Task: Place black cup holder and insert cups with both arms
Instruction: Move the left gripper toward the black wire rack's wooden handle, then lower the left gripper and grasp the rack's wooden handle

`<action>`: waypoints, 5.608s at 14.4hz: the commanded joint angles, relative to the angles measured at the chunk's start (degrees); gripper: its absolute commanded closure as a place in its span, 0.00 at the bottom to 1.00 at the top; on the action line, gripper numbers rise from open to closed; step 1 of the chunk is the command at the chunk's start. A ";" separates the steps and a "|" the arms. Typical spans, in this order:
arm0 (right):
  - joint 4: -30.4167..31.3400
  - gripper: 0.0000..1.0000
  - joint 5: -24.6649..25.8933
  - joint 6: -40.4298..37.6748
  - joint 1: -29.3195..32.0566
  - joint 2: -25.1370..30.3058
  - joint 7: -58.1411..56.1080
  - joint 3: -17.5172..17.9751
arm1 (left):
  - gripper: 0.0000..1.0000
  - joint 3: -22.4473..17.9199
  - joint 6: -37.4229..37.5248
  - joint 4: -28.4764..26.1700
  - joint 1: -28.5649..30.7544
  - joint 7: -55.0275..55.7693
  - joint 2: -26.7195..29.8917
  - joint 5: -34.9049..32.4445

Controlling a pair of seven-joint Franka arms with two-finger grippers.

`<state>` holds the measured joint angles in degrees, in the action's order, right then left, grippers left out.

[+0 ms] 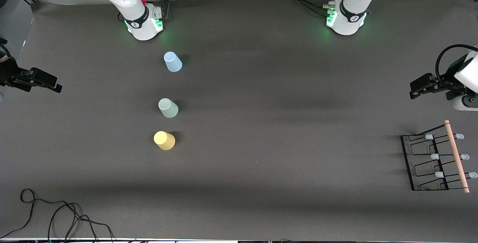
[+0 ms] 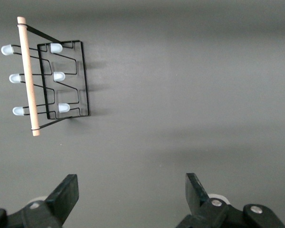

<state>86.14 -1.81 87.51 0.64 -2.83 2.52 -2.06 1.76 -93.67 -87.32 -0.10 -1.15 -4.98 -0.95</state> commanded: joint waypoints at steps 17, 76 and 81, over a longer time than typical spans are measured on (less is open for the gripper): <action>-0.45 0.00 1.37 -0.68 0.32 0.11 0.21 0.39 | 0.00 -0.27 -2.92 -1.72 0.10 0.10 0.59 -0.02; -0.27 0.00 1.37 -0.68 0.41 0.11 -0.06 0.30 | 1.00 -0.97 -32.19 4.87 17.76 -22.93 -30.09 -0.81; -0.27 0.00 1.37 -0.68 0.41 0.02 -0.14 0.21 | 1.00 -0.27 -23.52 10.93 17.33 -21.44 -29.12 0.07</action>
<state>86.19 -1.80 87.41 0.71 -2.93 2.52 -2.07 1.54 -123.07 -81.22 18.03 -23.74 -34.27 -1.31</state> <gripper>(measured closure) 0.000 0.837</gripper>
